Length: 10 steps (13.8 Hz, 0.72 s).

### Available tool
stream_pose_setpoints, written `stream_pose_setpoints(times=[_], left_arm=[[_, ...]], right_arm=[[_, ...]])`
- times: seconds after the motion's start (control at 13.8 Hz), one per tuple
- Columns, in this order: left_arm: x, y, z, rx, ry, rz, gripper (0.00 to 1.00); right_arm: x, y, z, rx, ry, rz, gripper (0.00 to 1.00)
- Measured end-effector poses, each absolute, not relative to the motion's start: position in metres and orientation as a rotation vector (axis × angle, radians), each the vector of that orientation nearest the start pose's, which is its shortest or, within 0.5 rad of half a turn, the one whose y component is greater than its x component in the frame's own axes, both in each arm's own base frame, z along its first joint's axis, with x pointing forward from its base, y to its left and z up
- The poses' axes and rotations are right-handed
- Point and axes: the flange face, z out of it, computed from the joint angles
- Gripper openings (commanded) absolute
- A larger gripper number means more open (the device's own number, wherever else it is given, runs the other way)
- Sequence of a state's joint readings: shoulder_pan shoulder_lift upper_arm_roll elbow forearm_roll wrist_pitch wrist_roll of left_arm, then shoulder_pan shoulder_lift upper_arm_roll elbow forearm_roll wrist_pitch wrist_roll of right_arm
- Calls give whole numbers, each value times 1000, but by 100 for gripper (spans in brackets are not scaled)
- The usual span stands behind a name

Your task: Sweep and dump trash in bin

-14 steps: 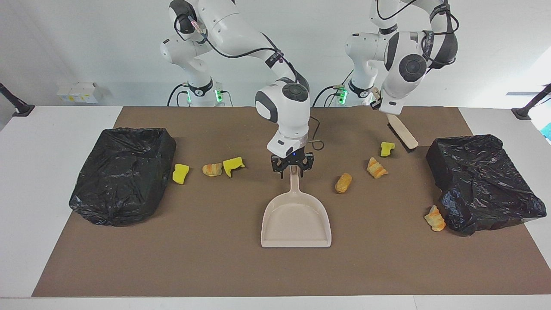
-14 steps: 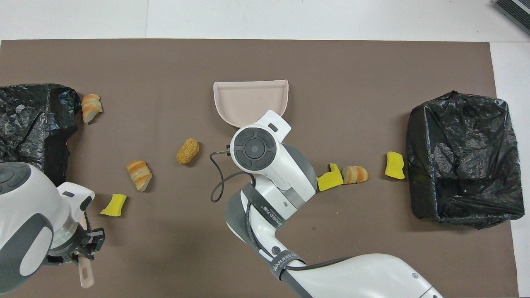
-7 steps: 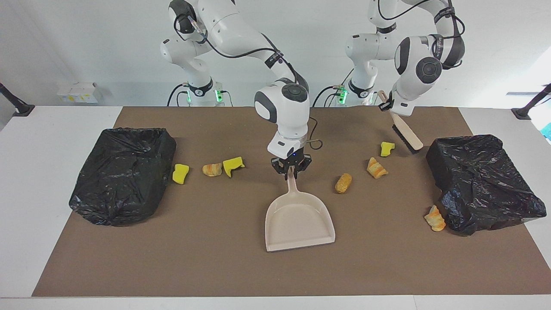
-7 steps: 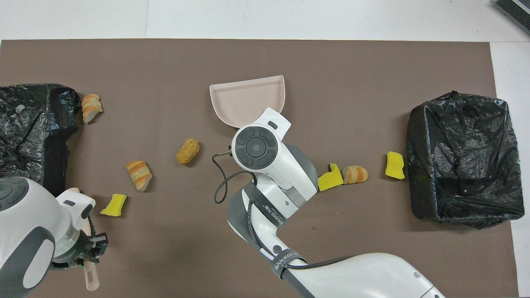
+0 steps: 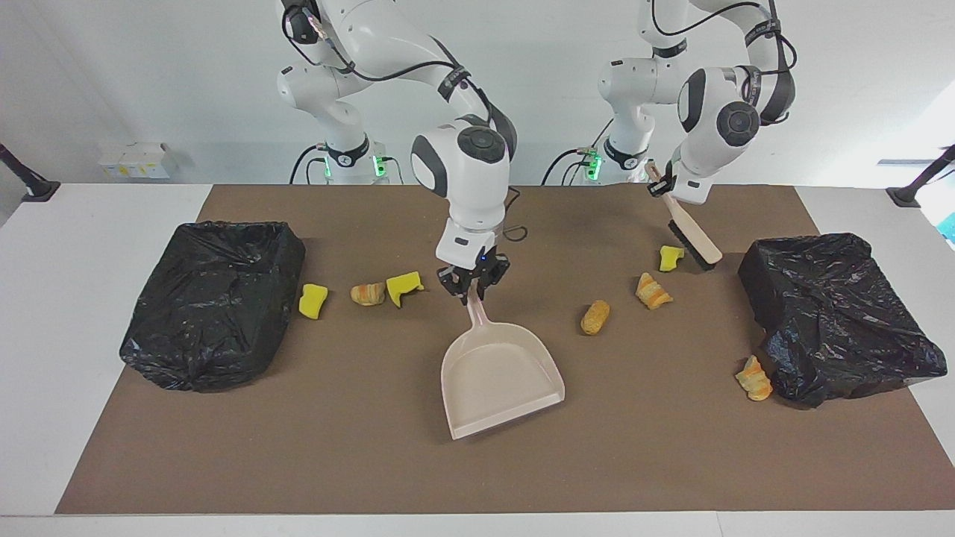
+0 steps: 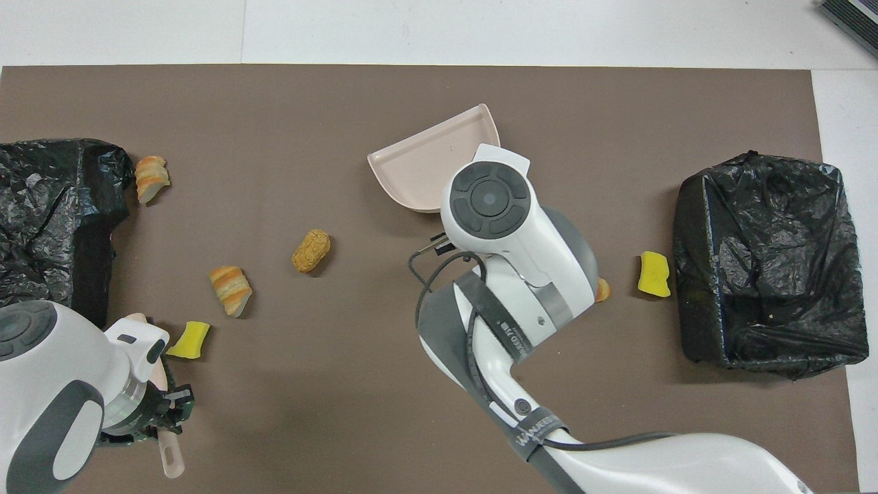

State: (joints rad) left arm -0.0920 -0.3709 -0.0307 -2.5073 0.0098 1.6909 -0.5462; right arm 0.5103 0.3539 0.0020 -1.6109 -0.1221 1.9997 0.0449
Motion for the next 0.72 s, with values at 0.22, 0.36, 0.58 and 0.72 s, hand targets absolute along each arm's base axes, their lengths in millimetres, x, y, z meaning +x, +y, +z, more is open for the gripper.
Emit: stream_pose_setpoints(times=[0.22, 0.36, 0.58, 0.72], left_arm=[[365, -80, 380, -2872, -666, 526, 0], [366, -117, 375, -2889, -690, 454, 0], [373, -146, 372, -2935, -706, 426, 0], [384, -161, 379, -2960, -681, 408, 0]], right_arm=[[581, 289, 437, -2964, -1352, 68, 0], [572, 287, 434, -2842, -1578, 186, 0], [566, 280, 423, -2589, -1921, 262, 0], [567, 269, 415, -2464, -2072, 223, 0]])
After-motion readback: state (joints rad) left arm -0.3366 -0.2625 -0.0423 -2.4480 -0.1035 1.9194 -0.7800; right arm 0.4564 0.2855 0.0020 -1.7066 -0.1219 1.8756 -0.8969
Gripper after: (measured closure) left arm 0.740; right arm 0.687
